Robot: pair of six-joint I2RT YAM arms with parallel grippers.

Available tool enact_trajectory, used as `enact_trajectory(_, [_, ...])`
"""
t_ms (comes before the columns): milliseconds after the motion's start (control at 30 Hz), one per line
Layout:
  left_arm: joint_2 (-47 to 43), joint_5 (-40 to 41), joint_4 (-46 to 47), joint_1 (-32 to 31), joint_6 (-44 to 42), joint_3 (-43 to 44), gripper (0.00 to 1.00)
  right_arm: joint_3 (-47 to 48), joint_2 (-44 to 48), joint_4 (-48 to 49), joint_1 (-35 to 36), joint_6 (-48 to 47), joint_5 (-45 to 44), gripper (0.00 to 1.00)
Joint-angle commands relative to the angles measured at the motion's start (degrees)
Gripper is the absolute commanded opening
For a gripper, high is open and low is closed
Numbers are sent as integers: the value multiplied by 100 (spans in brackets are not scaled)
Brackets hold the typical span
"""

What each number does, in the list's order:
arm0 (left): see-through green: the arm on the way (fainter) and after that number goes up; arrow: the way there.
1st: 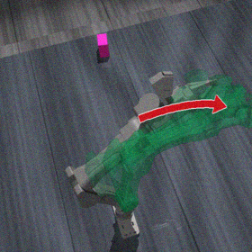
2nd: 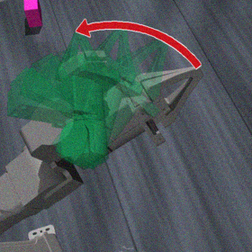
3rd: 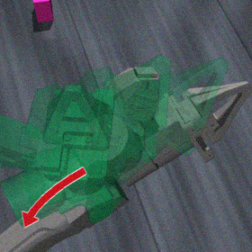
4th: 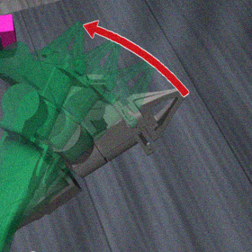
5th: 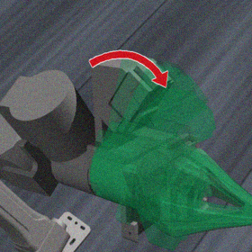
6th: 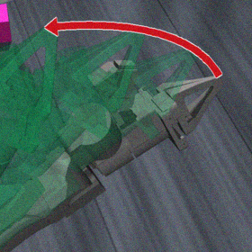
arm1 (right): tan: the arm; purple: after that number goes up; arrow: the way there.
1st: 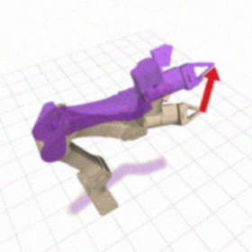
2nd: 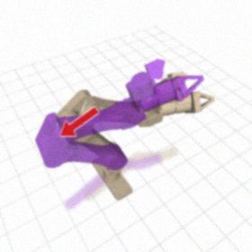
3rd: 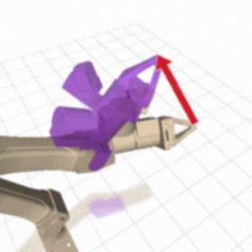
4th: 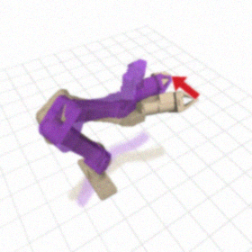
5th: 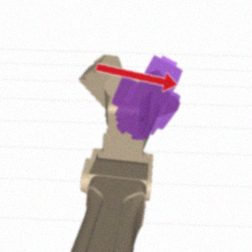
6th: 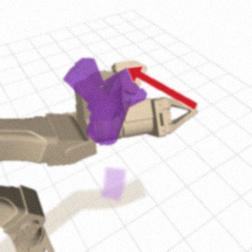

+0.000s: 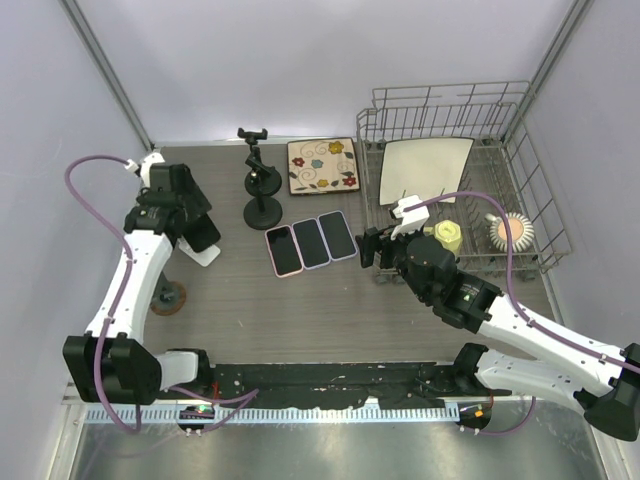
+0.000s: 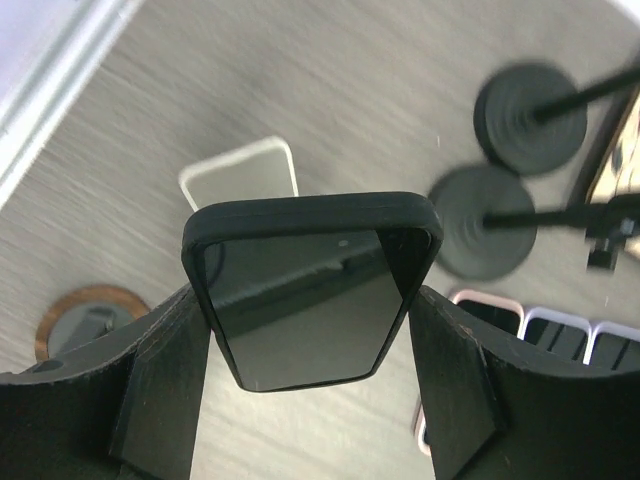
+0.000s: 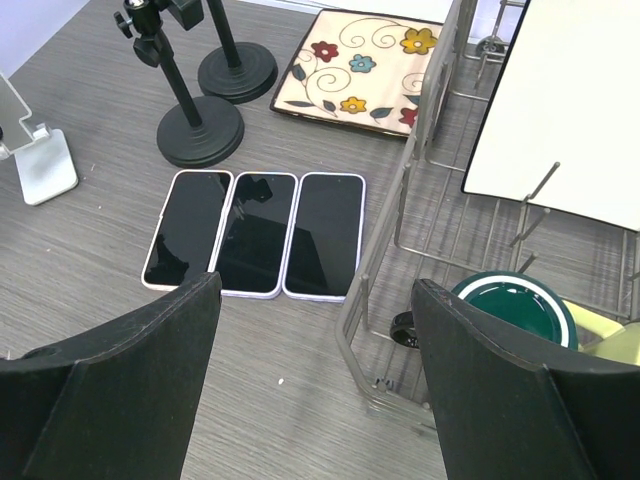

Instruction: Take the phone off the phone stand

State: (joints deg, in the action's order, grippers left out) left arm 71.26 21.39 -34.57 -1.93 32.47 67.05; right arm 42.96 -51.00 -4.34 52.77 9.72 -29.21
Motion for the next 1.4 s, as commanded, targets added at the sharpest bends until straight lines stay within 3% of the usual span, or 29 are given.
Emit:
enact_trajectory(0, [10, -627, -814, -464, 40, 143, 22, 266, 38, 197, 22, 127, 100, 82])
enact_trajectory(133, [185, -504, -964, -1412, 303, -147, 23, 292, 11, 197, 22, 145, 144, 82])
enact_trajectory(333, [739, -750, -675, -1898, 559, -640, 25, 266, 64, 179, 22, 162, 153, 82])
enact_trajectory(900, [3041, -574, 108, -1916, 515, 1, 39, 178, 249, 170, 14, 83, -40, 82])
enact_trajectory(1367, [3253, -653, 609, -1714, 673, 247, 43, 230, 152, 153, 22, 4, -137, 82])
